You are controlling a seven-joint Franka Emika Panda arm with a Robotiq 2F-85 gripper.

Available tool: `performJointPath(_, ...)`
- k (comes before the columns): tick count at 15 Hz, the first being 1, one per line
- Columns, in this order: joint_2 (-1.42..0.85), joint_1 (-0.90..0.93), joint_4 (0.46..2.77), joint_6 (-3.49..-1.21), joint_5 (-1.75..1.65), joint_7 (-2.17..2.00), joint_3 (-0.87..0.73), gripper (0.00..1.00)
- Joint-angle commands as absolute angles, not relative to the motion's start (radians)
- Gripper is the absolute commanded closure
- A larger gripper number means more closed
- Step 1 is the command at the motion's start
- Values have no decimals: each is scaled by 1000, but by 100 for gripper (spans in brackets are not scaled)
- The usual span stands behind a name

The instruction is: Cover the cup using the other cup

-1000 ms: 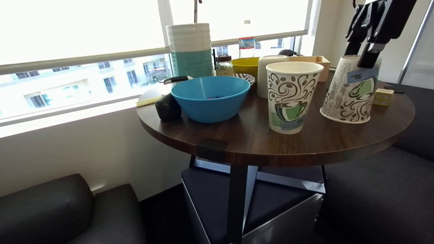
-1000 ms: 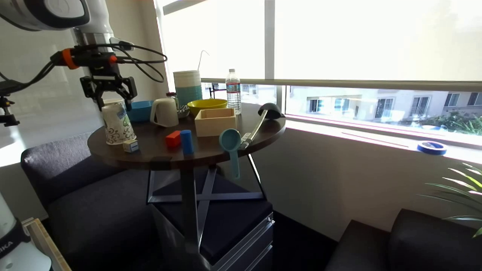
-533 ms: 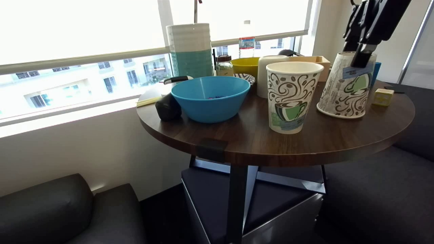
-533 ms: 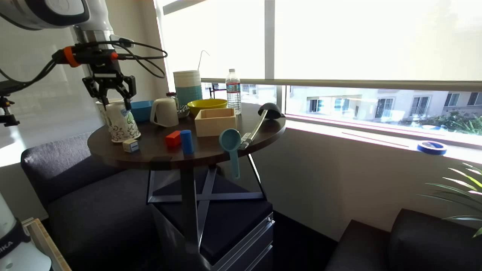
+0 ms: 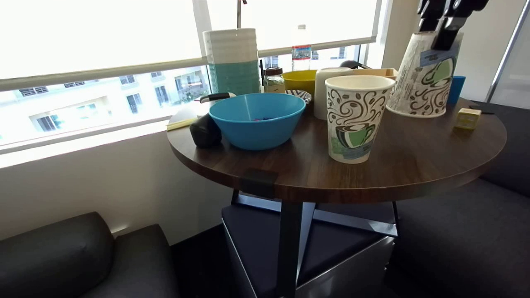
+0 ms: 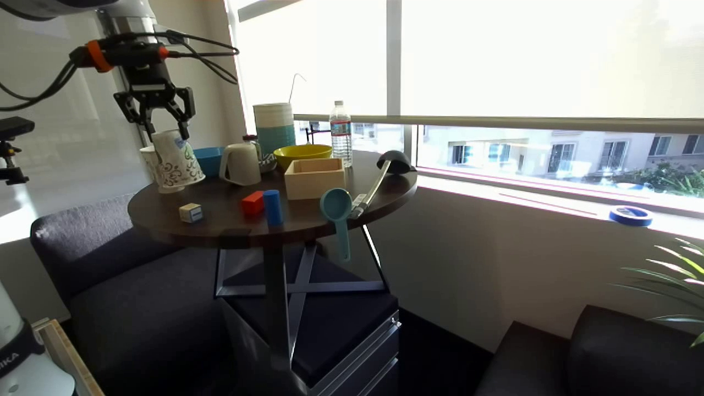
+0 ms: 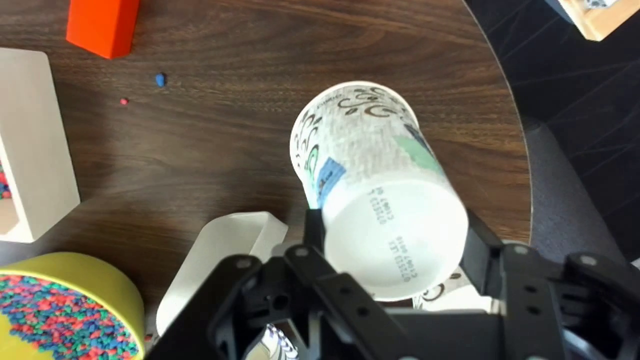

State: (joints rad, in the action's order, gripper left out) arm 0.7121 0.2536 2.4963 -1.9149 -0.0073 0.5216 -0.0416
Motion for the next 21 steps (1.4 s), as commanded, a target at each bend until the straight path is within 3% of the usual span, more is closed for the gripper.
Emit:
performJointPath(1,673,268,2375,-1812,-19,559,-24,60)
performJointPath(10,554,348,2137,-1701,20,663,47,60)
performJointPath(12,599,330,2192,-1737,15,644,54,60)
performJointPath(13,588,331,2184,-1735,17,646,56,35)
performJointPath(17,589,328,2188,-1735,16,646,55,35)
performJointPath(18,589,328,2188,-1735,16,646,55,60)
performJointPath(21,581,351,2175,-1748,45,658,64,60)
